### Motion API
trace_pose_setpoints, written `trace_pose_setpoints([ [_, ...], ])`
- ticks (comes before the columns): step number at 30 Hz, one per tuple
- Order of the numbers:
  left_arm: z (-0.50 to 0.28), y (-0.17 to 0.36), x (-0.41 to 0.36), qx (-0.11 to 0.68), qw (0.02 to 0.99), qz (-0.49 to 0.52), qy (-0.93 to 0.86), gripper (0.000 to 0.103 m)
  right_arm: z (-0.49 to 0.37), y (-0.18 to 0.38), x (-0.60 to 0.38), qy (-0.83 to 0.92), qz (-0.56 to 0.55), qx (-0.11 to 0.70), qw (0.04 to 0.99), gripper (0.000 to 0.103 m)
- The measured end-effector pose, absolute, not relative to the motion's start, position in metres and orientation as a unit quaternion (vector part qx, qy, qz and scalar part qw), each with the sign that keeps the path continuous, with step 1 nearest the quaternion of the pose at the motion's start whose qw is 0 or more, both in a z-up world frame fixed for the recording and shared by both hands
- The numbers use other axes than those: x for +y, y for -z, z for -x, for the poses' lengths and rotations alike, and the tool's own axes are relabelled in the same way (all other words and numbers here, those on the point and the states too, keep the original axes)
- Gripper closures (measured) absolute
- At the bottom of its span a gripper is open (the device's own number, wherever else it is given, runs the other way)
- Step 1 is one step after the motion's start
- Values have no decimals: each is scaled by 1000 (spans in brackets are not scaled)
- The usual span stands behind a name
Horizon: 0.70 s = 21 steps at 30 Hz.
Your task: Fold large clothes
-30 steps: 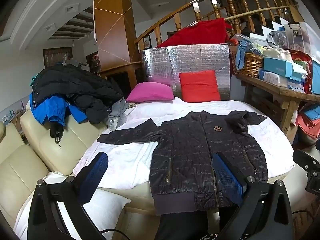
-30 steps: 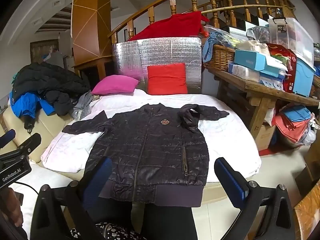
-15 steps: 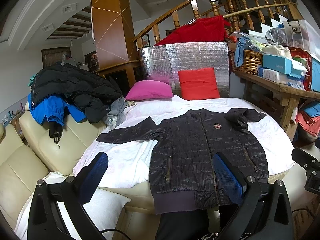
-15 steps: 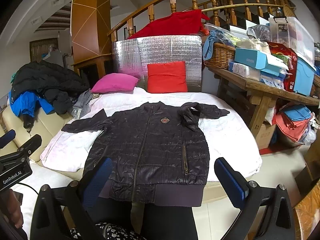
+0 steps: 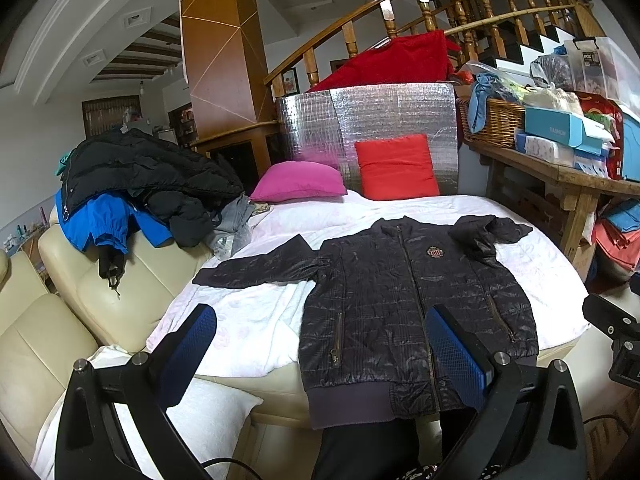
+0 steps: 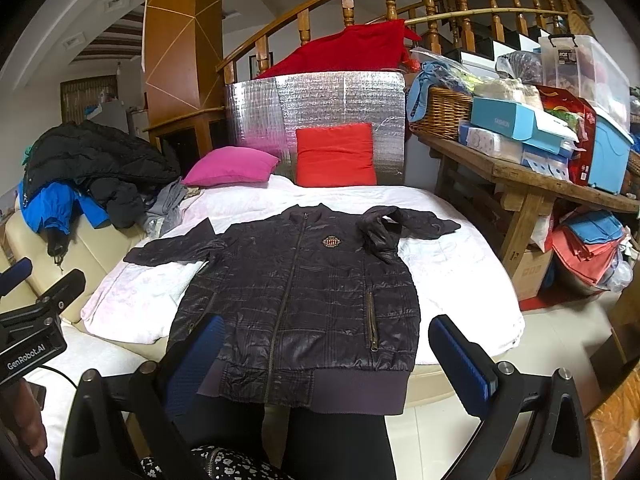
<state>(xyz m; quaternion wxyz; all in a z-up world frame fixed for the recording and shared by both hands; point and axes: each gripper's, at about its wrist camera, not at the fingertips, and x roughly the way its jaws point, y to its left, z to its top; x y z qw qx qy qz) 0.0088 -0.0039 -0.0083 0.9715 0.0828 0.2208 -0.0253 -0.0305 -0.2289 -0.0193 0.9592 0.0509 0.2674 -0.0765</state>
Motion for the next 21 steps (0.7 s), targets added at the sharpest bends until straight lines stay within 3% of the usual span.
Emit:
trace_pose_setpoints([
  [21, -10, 11, -2, 226, 970, -85, 25, 0, 31, 22, -225, 76, -48, 269, 959, 0],
])
